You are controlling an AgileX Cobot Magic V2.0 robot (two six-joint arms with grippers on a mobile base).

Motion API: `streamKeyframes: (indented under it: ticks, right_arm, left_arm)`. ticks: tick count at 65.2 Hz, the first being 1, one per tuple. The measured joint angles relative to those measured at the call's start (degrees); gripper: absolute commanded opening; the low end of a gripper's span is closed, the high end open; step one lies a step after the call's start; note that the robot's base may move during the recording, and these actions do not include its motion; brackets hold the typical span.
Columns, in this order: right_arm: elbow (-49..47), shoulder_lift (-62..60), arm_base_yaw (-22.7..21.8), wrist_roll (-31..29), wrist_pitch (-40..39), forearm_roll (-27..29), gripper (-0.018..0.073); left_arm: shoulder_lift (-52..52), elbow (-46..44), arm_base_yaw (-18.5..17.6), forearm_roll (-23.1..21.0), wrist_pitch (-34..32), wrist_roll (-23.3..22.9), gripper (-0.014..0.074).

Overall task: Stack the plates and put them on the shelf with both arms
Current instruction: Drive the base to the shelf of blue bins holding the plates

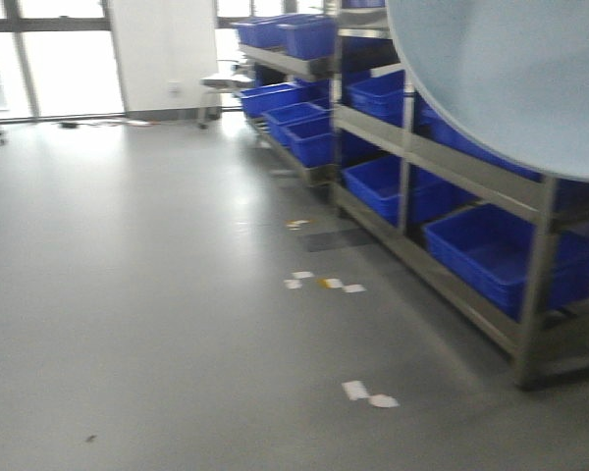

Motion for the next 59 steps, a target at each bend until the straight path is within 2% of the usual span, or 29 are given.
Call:
streamKeyframes:
  ticks: [59]
  right_arm:
    - [0.0,0.0,0.0,0.0,0.0,0.0,0.0053]
  left_arm:
    - [0.0,0.0,0.0,0.0,0.0,0.0,0.0082]
